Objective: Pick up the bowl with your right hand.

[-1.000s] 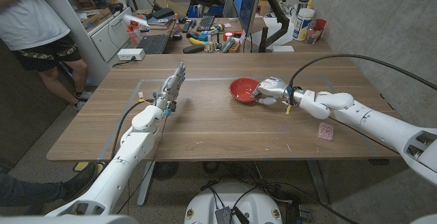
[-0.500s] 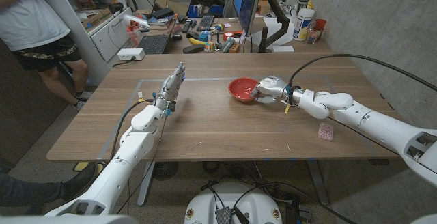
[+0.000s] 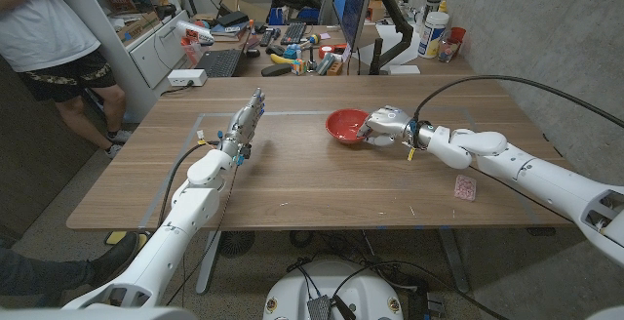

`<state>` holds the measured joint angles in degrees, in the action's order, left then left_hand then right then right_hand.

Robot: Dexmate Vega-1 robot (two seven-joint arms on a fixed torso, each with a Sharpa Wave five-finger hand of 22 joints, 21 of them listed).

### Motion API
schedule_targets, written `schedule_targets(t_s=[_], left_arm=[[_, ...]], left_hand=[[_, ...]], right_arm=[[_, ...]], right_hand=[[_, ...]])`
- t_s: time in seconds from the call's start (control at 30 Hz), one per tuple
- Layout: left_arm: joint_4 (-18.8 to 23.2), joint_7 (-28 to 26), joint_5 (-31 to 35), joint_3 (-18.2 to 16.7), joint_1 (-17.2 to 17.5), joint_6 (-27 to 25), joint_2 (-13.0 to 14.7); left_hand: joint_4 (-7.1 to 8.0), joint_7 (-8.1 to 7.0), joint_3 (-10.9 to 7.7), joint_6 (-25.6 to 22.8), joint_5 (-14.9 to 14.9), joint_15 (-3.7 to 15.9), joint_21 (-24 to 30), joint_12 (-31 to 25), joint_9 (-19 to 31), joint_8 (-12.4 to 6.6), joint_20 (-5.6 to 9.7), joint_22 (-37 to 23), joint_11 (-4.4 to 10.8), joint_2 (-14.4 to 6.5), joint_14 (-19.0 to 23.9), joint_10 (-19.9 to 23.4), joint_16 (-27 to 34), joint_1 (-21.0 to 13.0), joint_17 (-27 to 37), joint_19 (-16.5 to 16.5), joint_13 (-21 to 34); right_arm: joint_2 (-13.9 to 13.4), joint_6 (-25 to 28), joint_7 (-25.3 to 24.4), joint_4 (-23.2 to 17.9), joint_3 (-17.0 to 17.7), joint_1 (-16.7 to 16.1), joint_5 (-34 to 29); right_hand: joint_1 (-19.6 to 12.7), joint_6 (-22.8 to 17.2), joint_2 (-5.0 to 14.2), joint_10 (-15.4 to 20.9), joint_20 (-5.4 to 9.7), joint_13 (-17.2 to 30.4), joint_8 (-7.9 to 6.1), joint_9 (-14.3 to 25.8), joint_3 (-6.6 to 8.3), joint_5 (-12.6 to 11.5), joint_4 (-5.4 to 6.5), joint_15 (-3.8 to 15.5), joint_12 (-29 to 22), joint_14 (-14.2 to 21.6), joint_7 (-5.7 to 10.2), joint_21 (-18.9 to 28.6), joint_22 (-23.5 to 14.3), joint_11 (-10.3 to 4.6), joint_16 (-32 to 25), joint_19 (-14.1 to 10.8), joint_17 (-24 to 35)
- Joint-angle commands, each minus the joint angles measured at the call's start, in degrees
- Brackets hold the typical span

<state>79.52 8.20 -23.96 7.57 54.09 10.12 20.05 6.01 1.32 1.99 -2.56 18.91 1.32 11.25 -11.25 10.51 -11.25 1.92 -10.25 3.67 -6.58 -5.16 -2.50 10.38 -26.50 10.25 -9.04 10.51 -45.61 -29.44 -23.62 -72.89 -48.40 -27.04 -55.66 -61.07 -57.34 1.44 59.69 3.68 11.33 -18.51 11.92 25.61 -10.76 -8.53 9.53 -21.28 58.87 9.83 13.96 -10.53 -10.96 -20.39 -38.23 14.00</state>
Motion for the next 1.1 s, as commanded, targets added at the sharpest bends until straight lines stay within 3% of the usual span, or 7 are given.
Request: schedule_targets(t_s=[0.03, 1.1], left_arm=[[0.02, -0.04, 0.17, 0.21, -0.09, 0.06, -0.19], [-0.40, 0.77, 0.46, 0.90, -1.11, 0.60, -0.44]], left_hand=[[0.02, -0.02, 0.20, -0.18, 0.29, 0.28, 0.17, -0.21, 0.22, -0.16, 0.95, -0.16, 0.14, -0.36, -0.43, -0.30, 0.34, -0.34, 0.23, -0.56, 0.34], [0.02, 0.02, 0.38, -0.42, 0.30, 0.27, 0.22, -0.24, 0.22, -0.23, 1.07, -0.16, 0.10, -0.45, -0.37, -0.24, 0.37, -0.44, 0.22, -0.55, 0.34]], right_arm=[[-0.35, -0.09, -0.38, -1.30, 1.18, -0.58, -0.15], [-3.08, 1.47, -0.12, -9.21, 7.23, -5.59, 2.33]], right_hand=[[-1.08, -2.45, 1.62, 0.72, 4.23, 0.22, -0.19, 0.18, -0.23, -0.26, 0.00, 4.29, 0.06, 0.51, 1.44, -0.39, -0.20, 0.14, 0.33, 0.45, 0.19], [-1.03, -3.75, 2.20, 1.96, 3.54, 0.58, -0.12, 0.09, -1.33, -0.36, 0.40, 4.27, 0.60, 1.52, 1.87, -0.94, -0.16, 0.04, 1.32, 0.73, 0.25]])
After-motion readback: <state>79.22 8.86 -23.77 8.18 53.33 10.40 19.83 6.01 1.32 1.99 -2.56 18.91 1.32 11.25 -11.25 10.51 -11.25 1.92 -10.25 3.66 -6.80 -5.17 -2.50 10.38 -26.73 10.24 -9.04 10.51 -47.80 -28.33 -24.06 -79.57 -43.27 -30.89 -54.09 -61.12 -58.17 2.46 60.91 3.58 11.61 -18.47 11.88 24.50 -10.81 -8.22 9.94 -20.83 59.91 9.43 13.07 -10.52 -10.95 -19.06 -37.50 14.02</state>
